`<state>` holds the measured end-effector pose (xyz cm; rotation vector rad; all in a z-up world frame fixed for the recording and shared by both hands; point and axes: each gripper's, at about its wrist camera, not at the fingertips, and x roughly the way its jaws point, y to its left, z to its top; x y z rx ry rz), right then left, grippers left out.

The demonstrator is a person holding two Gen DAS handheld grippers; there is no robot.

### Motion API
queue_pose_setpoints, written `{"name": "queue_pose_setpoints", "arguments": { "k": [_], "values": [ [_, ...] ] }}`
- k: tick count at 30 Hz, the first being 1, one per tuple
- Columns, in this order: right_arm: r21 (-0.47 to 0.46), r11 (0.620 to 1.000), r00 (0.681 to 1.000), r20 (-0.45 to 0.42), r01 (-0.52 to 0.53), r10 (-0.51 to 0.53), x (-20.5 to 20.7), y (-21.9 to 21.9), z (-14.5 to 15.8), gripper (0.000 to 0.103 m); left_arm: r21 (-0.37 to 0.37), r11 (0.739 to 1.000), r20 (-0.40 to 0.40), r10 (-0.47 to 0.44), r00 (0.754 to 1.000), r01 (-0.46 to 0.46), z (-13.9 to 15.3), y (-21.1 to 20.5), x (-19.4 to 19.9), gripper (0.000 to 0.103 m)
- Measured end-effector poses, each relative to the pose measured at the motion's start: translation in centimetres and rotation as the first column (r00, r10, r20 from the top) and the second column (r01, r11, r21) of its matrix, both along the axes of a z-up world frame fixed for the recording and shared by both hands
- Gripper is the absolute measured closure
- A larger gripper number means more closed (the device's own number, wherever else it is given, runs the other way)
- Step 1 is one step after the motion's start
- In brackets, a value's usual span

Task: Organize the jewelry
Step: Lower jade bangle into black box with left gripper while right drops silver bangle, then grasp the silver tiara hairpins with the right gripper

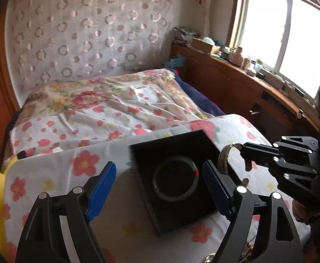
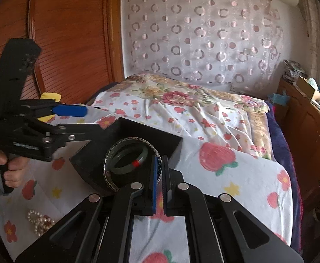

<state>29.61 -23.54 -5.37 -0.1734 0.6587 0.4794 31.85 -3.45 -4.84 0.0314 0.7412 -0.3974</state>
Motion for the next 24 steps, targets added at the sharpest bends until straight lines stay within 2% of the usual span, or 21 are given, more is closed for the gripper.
{"name": "queue_pose_setpoints", "arguments": {
  "k": [7, 9, 13, 18, 24],
  "values": [
    [-0.012, 0.999, 0.999, -0.017, -0.031, 0.031, 1.2, 2.1, -0.9, 0.095, -0.005, 0.998, 0.005, 0.067, 0.998, -0.067, -0.6, 3.8, -2.8, 0.015],
    [-0.022, 1.0, 1.0, -0.006, -0.021, 0.021, 1.2, 2.2, -0.8, 0.091, -0.008, 0.997, 0.001, 0.081, 0.997, -0.081, -0.9, 4.6, -3.9, 0.014],
    [-0.002, 1.0, 1.0, 0.006, -0.012, 0.012, 0.2, 1.5, -0.1, 0.09, -0.018, 0.995, -0.011, 0.096, 0.995, -0.096, -1.6, 6.0, -6.6, 0.014],
    [0.017, 1.0, 1.0, 0.004, -0.016, 0.016, -3.7, 0.2, 0.3, 0.09, -0.031, 0.994, -0.029, 0.105, 0.994, -0.106, -2.5, 6.8, -10.1, 0.014],
    [0.028, 0.997, 0.996, -0.058, -0.073, 0.074, -9.0, 0.6, -1.3, 0.089, -0.025, 0.993, -0.033, 0.119, 0.992, -0.12, -3.6, 6.8, -14.5, 0.014]
  ]
}}
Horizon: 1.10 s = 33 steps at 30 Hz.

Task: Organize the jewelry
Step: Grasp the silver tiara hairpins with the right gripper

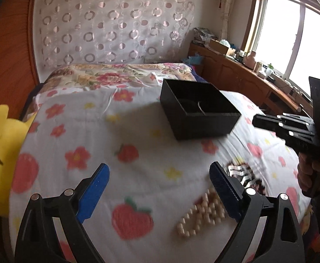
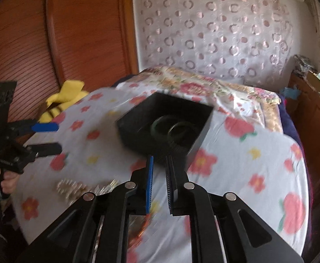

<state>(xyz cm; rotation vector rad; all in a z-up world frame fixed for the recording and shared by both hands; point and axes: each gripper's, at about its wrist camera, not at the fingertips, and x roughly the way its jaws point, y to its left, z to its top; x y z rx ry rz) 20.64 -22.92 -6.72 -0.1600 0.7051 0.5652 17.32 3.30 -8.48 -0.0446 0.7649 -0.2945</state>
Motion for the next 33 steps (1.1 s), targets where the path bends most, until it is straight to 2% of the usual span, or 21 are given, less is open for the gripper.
{"name": "queue_pose_setpoints", "arguments": {
  "k": [2, 3, 4, 12, 20, 23, 26, 27, 33],
  "values": [
    [0.001, 1.0, 1.0, -0.013, -0.023, 0.023, -1.5, 0.7, -0.6, 0.078, -0.009, 1.0, -0.001, 0.001, 1.0, -0.001, -0.3, 0.1, -1.4, 0.014],
    [0.004, 0.999, 0.999, -0.018, -0.035, 0.035, -2.1, 1.2, -0.8, 0.066, -0.015, 1.0, -0.001, 0.003, 1.0, -0.003, -0.4, 0.2, -2.0, 0.014],
    [0.001, 0.999, 0.999, -0.02, -0.045, 0.045, -2.7, 1.7, -1.1, 0.062, -0.02, 1.0, -0.002, 0.005, 1.0, -0.005, -0.4, 0.3, -2.5, 0.014],
    [-0.017, 0.994, 0.988, -0.108, -0.111, 0.109, -4.4, 5.5, -3.5, 0.062, -0.028, 0.999, 0.005, 0.024, 1.0, -0.023, -0.8, 0.8, -5.2, 0.014],
    [-0.135, 0.985, 0.989, -0.12, -0.103, 0.086, -4.1, 7.5, -4.7, 0.061, -0.042, 0.998, 0.017, 0.039, 0.999, -0.038, -0.8, 1.3, -6.7, 0.014],
    [-0.176, 0.977, 0.989, -0.107, -0.12, 0.102, -4.6, 7.8, -4.8, 0.066, -0.045, 0.998, 0.022, 0.042, 0.999, -0.041, -0.7, 1.3, -7.1, 0.014],
    [-0.184, 0.975, 0.99, -0.093, -0.121, 0.105, -5.2, 7.7, -4.3, 0.079, -0.048, 0.998, 0.022, 0.046, 0.999, -0.045, -0.7, 1.4, -7.2, 0.014],
    [-0.181, 0.976, 0.991, -0.083, -0.117, 0.104, -5.4, 7.6, -4.0, 0.086, -0.049, 0.998, 0.022, 0.045, 0.999, -0.044, -0.7, 1.4, -7.2, 0.014],
    [-0.189, 0.977, 0.995, -0.056, -0.095, 0.086, -5.9, 6.1, -2.9, 0.087, -0.043, 0.998, 0.019, 0.039, 0.999, -0.038, -0.8, 1.0, -7.2, 0.014]
  ]
}}
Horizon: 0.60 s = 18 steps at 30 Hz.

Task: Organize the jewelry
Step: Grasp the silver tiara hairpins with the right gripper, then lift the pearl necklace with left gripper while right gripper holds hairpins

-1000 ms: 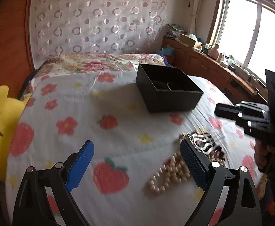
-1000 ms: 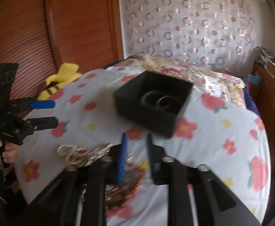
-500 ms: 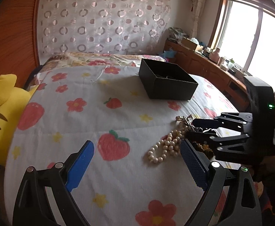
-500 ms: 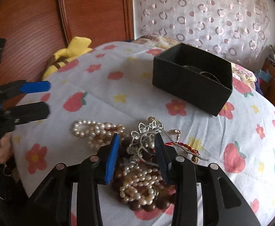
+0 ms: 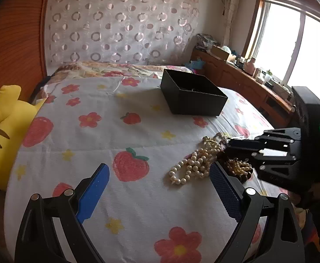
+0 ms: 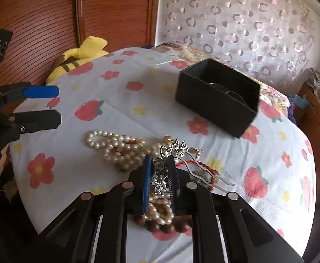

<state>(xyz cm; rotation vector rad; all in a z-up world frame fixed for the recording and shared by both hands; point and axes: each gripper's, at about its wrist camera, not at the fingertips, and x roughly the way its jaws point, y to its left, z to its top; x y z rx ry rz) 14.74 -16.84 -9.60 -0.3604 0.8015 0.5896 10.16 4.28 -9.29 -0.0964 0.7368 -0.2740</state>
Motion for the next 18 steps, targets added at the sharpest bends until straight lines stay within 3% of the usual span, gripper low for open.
{"name": "queue_pose_setpoints", "arguments": {
  "k": [11, 12, 14, 17, 18],
  "values": [
    [0.076, 0.996, 0.994, 0.101, 0.042, -0.05, -1.0, -3.9, 4.7, 0.087, 0.044, 0.995, -0.058, -0.09, 0.994, 0.092, -1.5, -2.9, 1.3, 0.015],
    [0.08, 0.996, 0.993, 0.109, 0.044, -0.053, -1.1, -4.2, 5.0, 0.087, 0.049, 0.994, -0.062, -0.098, 0.993, 0.101, -1.6, -3.1, 1.4, 0.018],
    [0.083, 0.995, 0.991, 0.119, 0.047, -0.057, -1.2, -4.7, 5.4, 0.087, 0.068, 0.99, -0.085, -0.121, 0.989, 0.127, -1.9, -3.8, 1.9, 0.041],
    [0.089, 0.994, 0.99, 0.12, 0.057, -0.068, -1.2, -5.2, 5.6, 0.087, 0.091, 0.985, -0.109, -0.135, 0.985, 0.145, -2.2, -4.2, 2.5, 0.061],
    [0.09, 0.994, 0.99, 0.12, 0.06, -0.071, -1.2, -5.2, 5.6, 0.087, 0.104, 0.984, -0.11, -0.134, 0.985, 0.145, -2.2, -4.3, 2.6, 0.063]
  ]
}}
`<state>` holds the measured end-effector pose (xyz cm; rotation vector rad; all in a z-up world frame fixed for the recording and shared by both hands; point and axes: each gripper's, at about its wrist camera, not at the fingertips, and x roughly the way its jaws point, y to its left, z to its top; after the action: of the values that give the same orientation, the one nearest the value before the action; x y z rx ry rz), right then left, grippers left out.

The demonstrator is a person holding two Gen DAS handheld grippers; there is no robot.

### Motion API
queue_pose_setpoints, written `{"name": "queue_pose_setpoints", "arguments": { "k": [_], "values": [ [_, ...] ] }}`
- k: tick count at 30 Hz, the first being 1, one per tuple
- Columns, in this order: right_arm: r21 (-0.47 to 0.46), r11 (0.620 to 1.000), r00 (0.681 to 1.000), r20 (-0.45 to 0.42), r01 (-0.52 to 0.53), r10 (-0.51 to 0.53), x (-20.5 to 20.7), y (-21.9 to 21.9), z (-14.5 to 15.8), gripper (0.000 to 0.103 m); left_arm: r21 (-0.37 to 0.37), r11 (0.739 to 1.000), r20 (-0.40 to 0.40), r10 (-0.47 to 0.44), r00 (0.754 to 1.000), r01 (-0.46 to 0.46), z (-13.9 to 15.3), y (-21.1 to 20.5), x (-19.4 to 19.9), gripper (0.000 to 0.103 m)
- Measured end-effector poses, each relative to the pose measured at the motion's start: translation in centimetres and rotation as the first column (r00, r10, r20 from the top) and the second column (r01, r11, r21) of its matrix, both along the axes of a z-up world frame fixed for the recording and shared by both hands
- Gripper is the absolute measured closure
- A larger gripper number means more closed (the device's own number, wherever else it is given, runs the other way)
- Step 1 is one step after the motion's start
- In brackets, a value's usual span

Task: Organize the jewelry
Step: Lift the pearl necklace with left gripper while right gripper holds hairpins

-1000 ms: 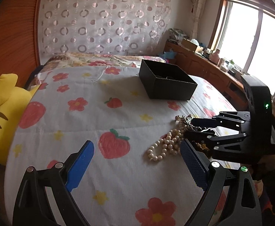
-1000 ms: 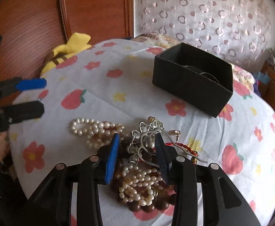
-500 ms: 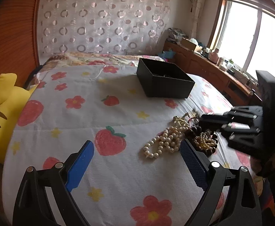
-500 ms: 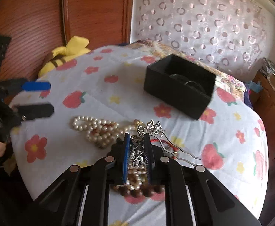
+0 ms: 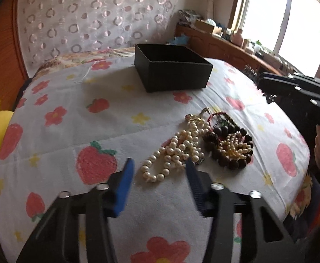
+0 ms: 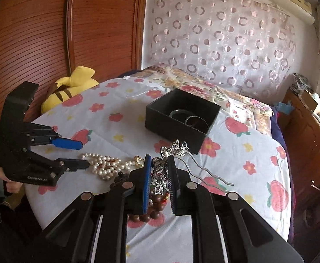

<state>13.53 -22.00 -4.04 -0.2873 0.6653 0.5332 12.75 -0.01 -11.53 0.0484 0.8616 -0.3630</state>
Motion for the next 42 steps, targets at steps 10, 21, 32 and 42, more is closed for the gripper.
{"name": "queue_pose_setpoints", "arguments": {
  "k": [10, 21, 32, 42],
  "values": [
    [0.014, 1.0, 1.0, -0.014, 0.006, -0.005, 0.0, -0.1, -0.7, 0.087, 0.016, 1.0, -0.028, 0.02, 0.999, -0.02, -0.5, 0.7, 1.7, 0.084],
    [0.022, 1.0, 1.0, -0.018, 0.012, -0.012, 0.0, 0.0, -1.1, 0.087, 0.119, 0.989, -0.066, -0.074, 0.995, 0.082, -0.9, -0.6, 2.6, 0.096],
    [0.036, 0.999, 1.0, 0.014, 0.013, -0.014, -0.3, -0.2, 0.0, 0.087, 0.006, 0.999, 0.106, -0.053, 0.993, 0.053, 6.0, 0.2, 1.2, 0.097],
    [0.061, 0.998, 0.997, 0.069, 0.014, -0.019, -0.3, -0.4, 2.6, 0.087, -0.014, 0.998, 0.276, -0.057, 0.959, 0.064, 14.2, -0.9, 0.8, 0.097]
  ]
}}
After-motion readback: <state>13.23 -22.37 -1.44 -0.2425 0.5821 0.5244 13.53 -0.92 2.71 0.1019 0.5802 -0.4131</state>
